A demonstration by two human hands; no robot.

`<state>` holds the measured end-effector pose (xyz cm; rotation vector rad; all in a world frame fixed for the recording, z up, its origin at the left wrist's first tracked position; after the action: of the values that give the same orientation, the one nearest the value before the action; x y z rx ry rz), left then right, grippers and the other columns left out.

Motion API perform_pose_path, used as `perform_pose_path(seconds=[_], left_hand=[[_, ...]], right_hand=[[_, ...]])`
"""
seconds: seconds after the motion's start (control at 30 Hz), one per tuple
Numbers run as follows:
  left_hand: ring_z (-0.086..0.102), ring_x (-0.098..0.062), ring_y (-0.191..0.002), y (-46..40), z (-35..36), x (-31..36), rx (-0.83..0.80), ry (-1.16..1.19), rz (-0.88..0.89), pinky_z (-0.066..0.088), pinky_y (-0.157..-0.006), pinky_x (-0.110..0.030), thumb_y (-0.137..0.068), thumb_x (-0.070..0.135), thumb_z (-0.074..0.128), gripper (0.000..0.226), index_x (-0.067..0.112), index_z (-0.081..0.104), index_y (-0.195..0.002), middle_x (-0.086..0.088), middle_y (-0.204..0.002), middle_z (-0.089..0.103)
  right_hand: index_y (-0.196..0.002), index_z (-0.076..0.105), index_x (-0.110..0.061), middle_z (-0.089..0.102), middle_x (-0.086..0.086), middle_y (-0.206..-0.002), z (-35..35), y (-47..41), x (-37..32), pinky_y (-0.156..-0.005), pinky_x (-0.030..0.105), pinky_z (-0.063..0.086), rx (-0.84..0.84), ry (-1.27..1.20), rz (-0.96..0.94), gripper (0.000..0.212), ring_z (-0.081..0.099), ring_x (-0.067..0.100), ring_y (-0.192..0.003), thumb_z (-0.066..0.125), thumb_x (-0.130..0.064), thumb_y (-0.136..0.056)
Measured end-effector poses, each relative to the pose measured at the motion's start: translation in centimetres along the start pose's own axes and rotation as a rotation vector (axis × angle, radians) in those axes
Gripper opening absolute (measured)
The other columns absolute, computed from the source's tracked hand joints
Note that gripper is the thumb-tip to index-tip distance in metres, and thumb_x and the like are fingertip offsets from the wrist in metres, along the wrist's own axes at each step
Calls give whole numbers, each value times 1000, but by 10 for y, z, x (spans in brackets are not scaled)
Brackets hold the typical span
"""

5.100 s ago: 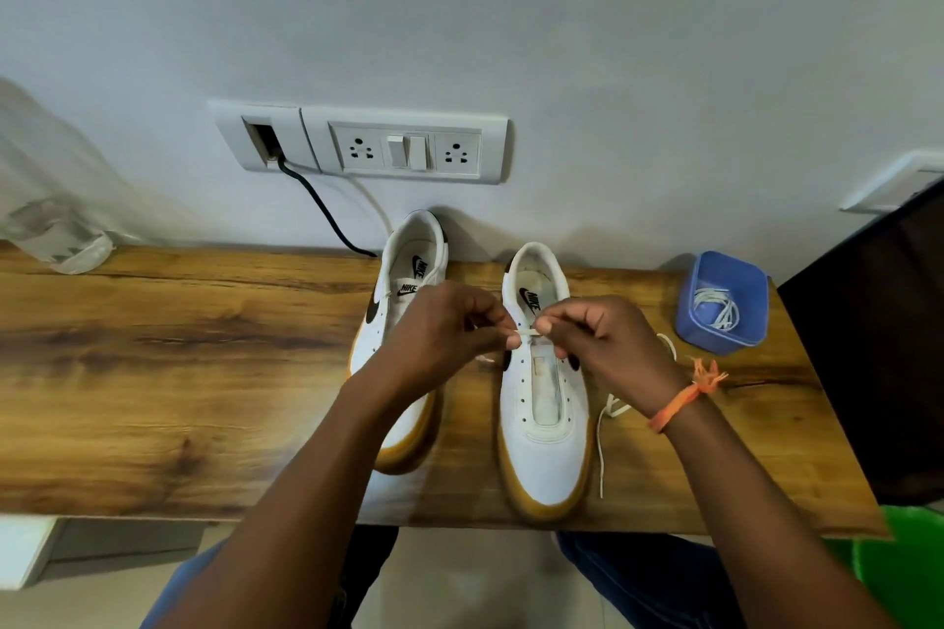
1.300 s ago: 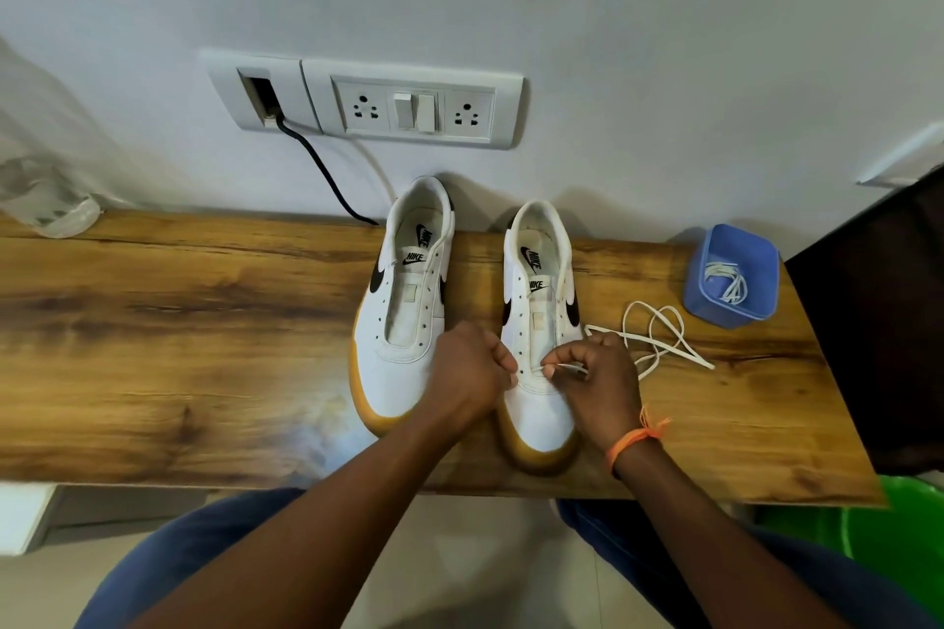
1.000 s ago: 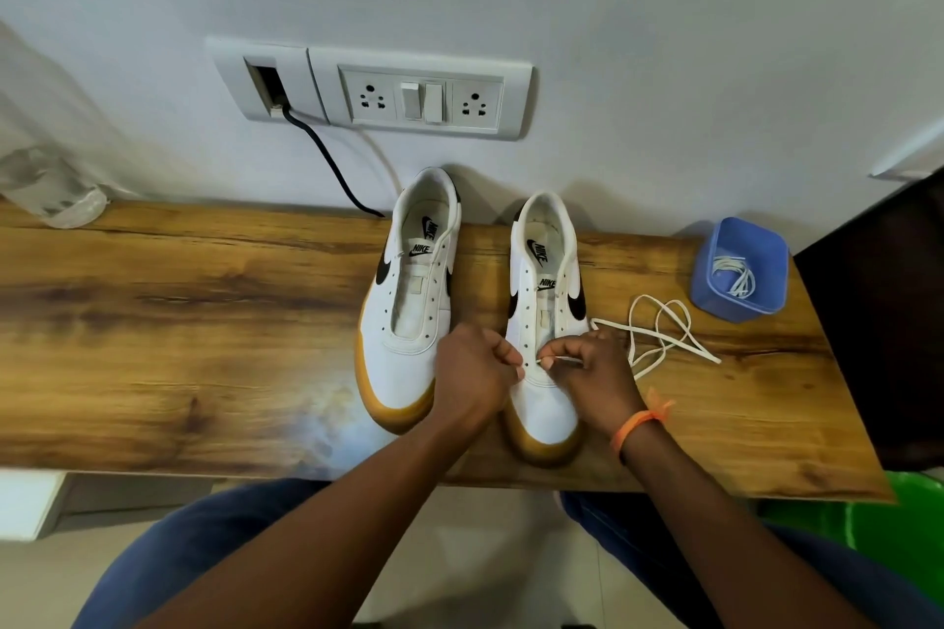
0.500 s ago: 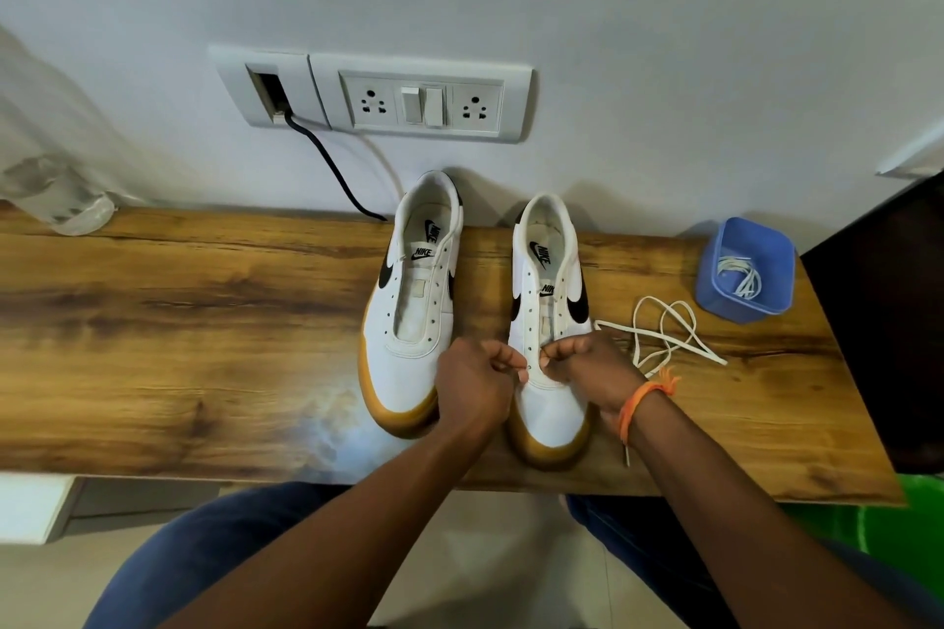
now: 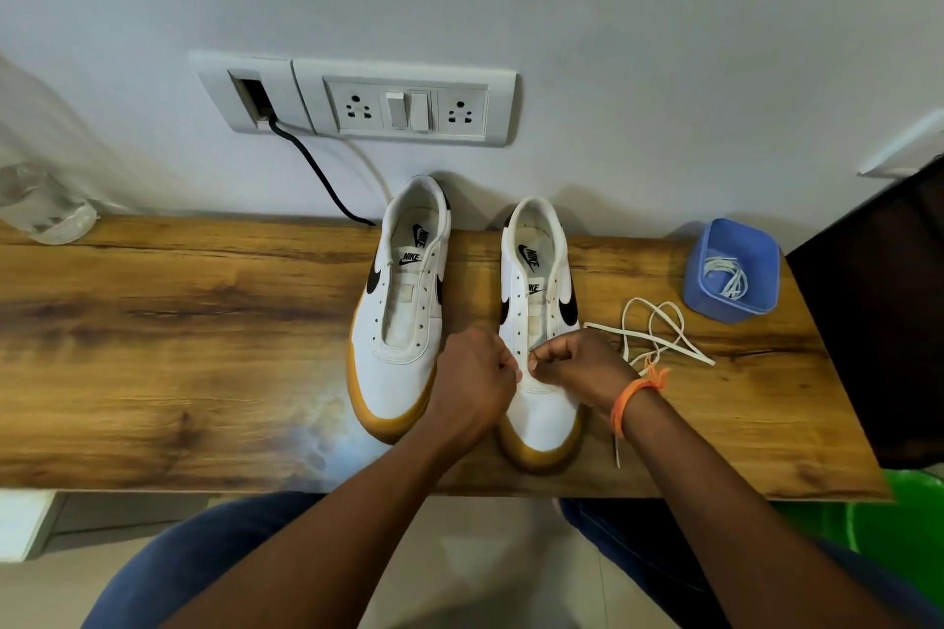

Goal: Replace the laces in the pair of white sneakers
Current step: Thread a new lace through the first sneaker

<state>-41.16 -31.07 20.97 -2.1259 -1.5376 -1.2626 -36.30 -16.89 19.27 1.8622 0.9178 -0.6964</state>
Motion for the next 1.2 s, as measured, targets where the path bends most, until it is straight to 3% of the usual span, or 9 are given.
perform_pose_path(seconds=[0.1, 0.17, 0.23, 0.4, 0.63, 0.77, 0.97, 1.07, 1.2], left_hand=[[61, -13, -69, -6, 1, 2, -90, -164, 32, 51, -60, -26, -90, 9, 61, 12, 4, 68, -82, -1, -76, 65], [55, -13, -68, -7, -4, 1, -130, -236, 26, 44, -56, -21, -92, 9, 57, 16, 11, 56, -76, 2, -73, 55], [59, -17, -72, -10, -6, -3, -179, -202, -8, 47, -59, -22, -91, 4, 56, 26, 16, 51, -68, -2, -72, 56], [66, -11, -70, -10, 0, 0, -177, -104, -46, 49, -58, -21, -75, 20, 84, 22, 14, 64, -68, 1, -72, 68], [64, -8, -65, 0, 4, -3, 28, -75, -30, 47, -59, -18, -74, 23, 85, 18, 9, 74, -74, 2, -70, 69], [64, -7, -66, -1, 4, -2, 46, -53, -13, 48, -61, -15, -75, 21, 85, 12, 12, 77, -76, 2, -73, 72], [67, -14, -64, -1, 1, -1, 71, -72, 46, 46, -53, -12, -76, 8, 76, 6, 5, 76, -71, -3, -68, 72], [67, -16, -61, -2, -3, 3, 55, -46, 37, 50, -54, -21, -72, 5, 73, 7, 3, 74, -65, -5, -64, 71], [69, -20, -60, -6, -20, 5, -8, 20, -74, 62, -60, -35, -66, 6, 76, 7, 6, 72, -61, -6, -60, 69]], right_hand=[[-90, 77, -6, 75, 10, -90, -5, -3, -1, -75, 18, 51, -1, 65, -35, 10, 67, 15, -82, 75, -4, -81], [-91, 78, -8, 76, 6, -91, -6, -4, -2, -85, 28, 54, -4, 98, -41, 11, 69, 17, -89, 77, -9, -80], [-92, 77, -8, 75, 6, -93, -6, -4, -2, -88, 31, 54, -1, 110, -45, 12, 69, 17, -91, 77, -10, -80], [-96, 76, -3, 73, 6, -93, -5, -3, -4, -70, 15, 47, -20, 99, -28, 13, 64, 9, -81, 73, -8, -84], [-100, 75, -1, 71, 5, -94, -2, -4, 2, -58, 2, 42, -74, 52, 31, 15, 60, -1, -76, 69, -6, -87], [-99, 75, -3, 70, -1, -87, -3, -5, 3, -57, 5, 41, -89, 33, 39, 14, 60, 0, -76, 69, -7, -88], [-104, 74, -4, 70, 1, -95, -2, -6, 3, -64, 9, 42, -84, 58, 31, 18, 61, 9, -86, 69, -8, -88], [-106, 74, -4, 71, 3, -101, -2, -6, 1, -64, 5, 40, -81, 106, 4, 20, 59, 6, -85, 69, -9, -88], [-100, 77, -8, 72, 0, -93, -3, -4, -2, -71, 14, 43, -37, 132, -62, 17, 61, 8, -85, 75, -12, -83]])
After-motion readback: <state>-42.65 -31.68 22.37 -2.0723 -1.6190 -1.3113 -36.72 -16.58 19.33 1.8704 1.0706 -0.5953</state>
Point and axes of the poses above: each hand's wrist, its own y-axis away from the middle knuckle, its own z-axis out of the palm, x = y × z, the point moved 5 cm from there along -y, towards the middle knuckle
